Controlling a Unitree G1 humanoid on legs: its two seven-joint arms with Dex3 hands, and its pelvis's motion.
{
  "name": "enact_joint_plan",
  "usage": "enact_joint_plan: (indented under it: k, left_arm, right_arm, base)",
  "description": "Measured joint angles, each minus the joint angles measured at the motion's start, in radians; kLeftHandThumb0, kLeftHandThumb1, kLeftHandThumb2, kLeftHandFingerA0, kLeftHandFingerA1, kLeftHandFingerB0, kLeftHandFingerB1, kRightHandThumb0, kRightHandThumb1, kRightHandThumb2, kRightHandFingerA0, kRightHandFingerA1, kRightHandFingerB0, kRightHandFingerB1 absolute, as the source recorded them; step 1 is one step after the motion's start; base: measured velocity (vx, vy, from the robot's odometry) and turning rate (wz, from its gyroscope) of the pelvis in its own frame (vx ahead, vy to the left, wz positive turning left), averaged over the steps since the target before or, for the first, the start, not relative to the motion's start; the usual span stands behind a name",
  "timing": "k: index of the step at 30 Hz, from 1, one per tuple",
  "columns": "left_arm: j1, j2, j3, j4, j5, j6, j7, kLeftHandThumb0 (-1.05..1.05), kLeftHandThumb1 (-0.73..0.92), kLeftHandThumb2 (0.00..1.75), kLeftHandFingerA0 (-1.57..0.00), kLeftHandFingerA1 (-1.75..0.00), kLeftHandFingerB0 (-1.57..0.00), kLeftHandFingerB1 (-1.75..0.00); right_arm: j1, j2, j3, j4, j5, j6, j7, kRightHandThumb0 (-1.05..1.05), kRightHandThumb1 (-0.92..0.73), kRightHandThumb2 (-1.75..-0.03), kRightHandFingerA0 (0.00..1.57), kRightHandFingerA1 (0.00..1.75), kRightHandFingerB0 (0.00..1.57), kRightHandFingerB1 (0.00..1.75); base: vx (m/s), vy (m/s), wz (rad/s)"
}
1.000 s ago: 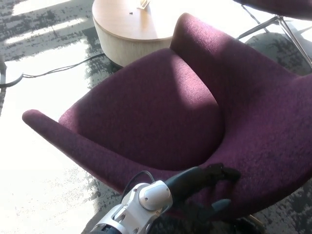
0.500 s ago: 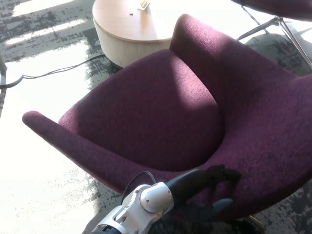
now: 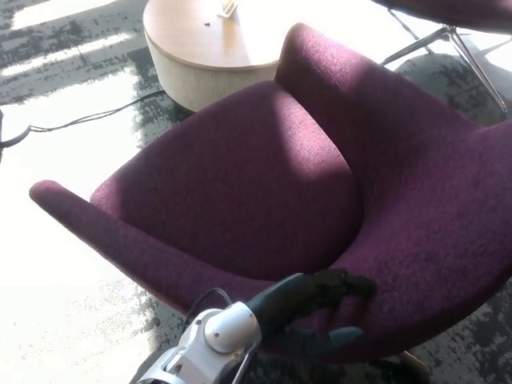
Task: The robot stands in front of a sofa and uses its left hand to push the left side of the sofa
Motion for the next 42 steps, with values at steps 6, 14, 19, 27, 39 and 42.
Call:
enact_joint_plan:
  k: [6, 14, 19, 27, 39, 42]
  left_arm:
    - [-0.007, 0.056, 0.058, 0.020, -0.022, 0.003, -0.046, -1.02, 0.80, 0.66, -0.15, -0.42, -0.31, -0.33]
    - [0.000, 0.116, 0.098, 0.004, -0.043, -0.006, -0.064, -1.02, 0.89, 0.67, -0.12, -0.45, -0.27, -0.34]
    - [0.024, 0.177, 0.114, -0.018, -0.046, -0.014, -0.067, -0.99, 0.68, 1.13, -0.11, -0.49, -0.40, -0.48]
    - [0.057, 0.273, 0.170, -0.026, -0.057, -0.020, -0.086, -1.04, 0.88, 0.69, -0.16, -0.53, -0.15, -0.36]
    - [0.012, 0.399, 0.279, 0.077, -0.077, -0.026, -0.091, -1.05, 0.89, 0.71, -0.08, -0.59, -0.12, -0.45]
    - [-0.001, 0.433, 0.321, 0.110, -0.089, -0.030, -0.095, -1.05, 0.88, 0.70, -0.08, -0.62, -0.12, -0.48]
  right_arm:
    - [0.002, -0.001, -0.002, 0.001, 0.001, 0.000, -0.001, -0.49, -0.67, -0.75, 0.23, 0.50, 0.13, 0.39]
    - [-0.080, -0.001, -0.115, 0.251, 0.103, -0.088, 0.153, -0.76, -0.66, -0.73, 0.56, 0.43, 0.44, 0.39]
    - [-0.119, -0.002, -0.173, 0.375, 0.161, -0.161, 0.248, -0.70, -0.75, -0.64, 0.62, 0.39, 0.52, 0.37]
    - [-0.156, -0.004, -0.230, 0.506, 0.233, -0.290, 0.372, -0.70, -0.60, -0.97, 0.54, 0.55, 0.43, 0.50]
    - [-0.176, -0.004, -0.259, 0.581, 0.278, -0.378, 0.440, -0.69, -0.61, -0.97, 0.54, 0.55, 0.41, 0.50]
    - [-0.179, -0.004, -0.262, 0.589, 0.285, -0.387, 0.448, -0.69, -0.75, -0.64, 0.62, 0.39, 0.50, 0.36]
  base:
    - [0.00, 0.000, 0.00]
    - [0.00, 0.000, 0.00]
    - [0.00, 0.000, 0.00]
    - [0.00, 0.000, 0.00]
    - [0.00, 0.000, 0.00]
    - [0.00, 0.000, 0.00]
